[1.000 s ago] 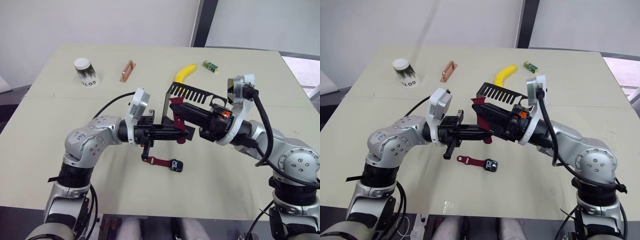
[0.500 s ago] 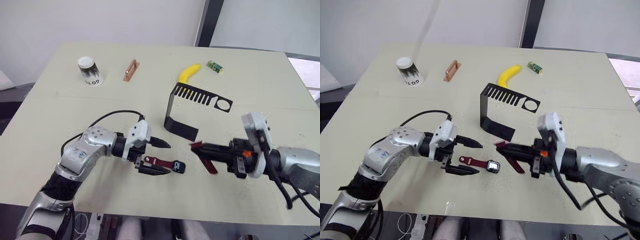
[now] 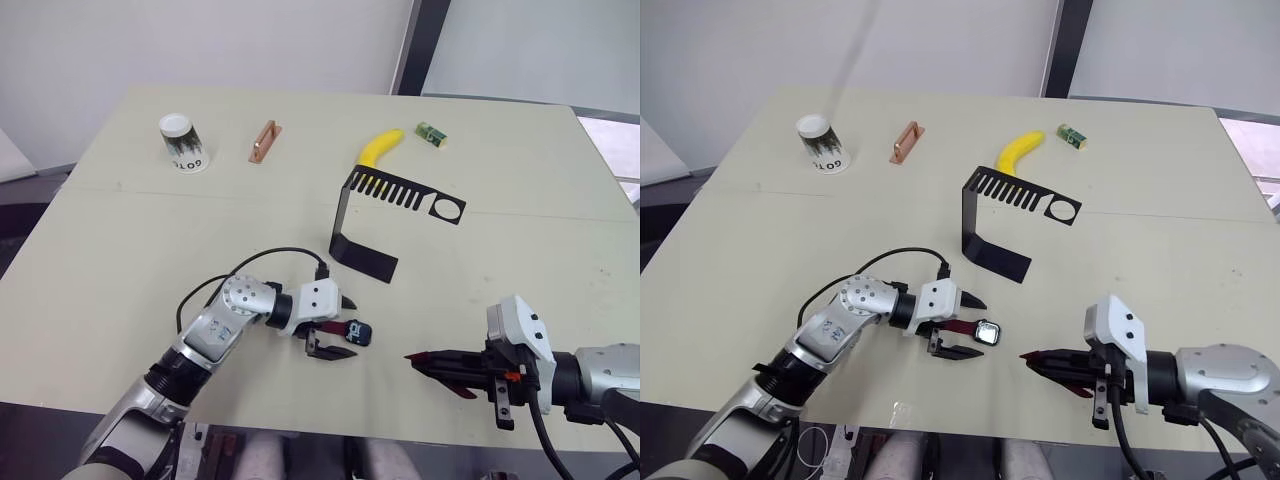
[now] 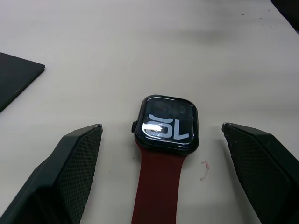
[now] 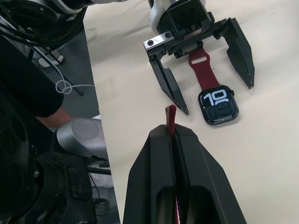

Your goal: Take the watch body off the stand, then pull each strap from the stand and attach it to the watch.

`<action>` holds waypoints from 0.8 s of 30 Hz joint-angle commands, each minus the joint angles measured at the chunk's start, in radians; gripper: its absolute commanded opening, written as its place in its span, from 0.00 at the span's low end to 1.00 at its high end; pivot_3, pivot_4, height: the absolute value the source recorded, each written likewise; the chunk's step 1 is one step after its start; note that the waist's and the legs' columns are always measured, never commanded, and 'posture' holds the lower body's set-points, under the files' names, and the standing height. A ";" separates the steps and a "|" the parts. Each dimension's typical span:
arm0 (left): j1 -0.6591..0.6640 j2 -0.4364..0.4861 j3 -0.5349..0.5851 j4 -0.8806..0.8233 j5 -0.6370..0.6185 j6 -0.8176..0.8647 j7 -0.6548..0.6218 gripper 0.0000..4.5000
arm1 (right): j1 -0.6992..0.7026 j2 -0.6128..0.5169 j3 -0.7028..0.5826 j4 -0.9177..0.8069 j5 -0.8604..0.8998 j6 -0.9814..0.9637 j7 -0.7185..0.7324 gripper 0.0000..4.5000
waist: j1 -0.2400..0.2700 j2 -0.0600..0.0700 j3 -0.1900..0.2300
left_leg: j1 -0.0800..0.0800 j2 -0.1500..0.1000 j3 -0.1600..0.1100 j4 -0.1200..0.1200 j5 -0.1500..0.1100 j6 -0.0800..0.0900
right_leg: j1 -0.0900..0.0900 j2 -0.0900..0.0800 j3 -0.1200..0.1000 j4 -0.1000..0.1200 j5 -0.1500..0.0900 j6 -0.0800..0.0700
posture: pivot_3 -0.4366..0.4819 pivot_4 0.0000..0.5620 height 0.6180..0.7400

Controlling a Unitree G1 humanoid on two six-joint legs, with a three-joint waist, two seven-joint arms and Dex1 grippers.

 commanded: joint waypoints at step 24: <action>-0.001 -0.055 0.008 0.035 0.020 0.059 -0.017 0.35 | -0.060 0.049 0.070 -0.001 -0.098 -0.044 0.013 0.00 | 0.002 0.000 0.000 | 0.001 0.000 0.000 0.003 0.000 0.000 | 0.001 0.000 0.000 0.003 0.000 0.000 | 0.48 0.27 1.00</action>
